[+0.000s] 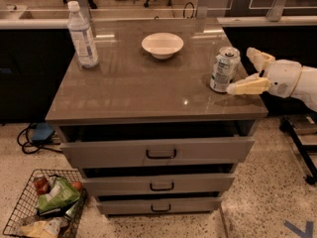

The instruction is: Place 7up can into paper bowl

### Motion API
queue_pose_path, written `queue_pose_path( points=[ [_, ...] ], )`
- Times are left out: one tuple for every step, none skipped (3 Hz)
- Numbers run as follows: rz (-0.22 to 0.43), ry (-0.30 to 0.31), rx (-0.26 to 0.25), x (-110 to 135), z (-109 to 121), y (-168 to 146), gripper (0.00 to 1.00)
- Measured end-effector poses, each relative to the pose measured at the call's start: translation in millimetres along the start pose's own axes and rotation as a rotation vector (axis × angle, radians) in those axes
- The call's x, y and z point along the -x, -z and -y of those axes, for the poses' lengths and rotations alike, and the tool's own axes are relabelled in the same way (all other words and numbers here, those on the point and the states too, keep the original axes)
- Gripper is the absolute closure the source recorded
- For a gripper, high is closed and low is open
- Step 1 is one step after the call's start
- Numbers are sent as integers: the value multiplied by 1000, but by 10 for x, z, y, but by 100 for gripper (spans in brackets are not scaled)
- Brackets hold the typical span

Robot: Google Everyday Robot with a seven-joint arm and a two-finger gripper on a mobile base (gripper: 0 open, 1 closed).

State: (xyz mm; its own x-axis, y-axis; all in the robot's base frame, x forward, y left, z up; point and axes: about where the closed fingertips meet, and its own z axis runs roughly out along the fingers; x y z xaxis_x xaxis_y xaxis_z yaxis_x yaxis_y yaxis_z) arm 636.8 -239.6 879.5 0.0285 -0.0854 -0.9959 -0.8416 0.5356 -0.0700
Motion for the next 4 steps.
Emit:
queue_pose_path(
  points=[
    [-1,16,29,21,-29,-142,16],
    [0,17,35,27,-41,-175,39],
    [1,17,40,32,-54,-207,62],
    [2,17,45,37,-66,-236,86]
  ],
)
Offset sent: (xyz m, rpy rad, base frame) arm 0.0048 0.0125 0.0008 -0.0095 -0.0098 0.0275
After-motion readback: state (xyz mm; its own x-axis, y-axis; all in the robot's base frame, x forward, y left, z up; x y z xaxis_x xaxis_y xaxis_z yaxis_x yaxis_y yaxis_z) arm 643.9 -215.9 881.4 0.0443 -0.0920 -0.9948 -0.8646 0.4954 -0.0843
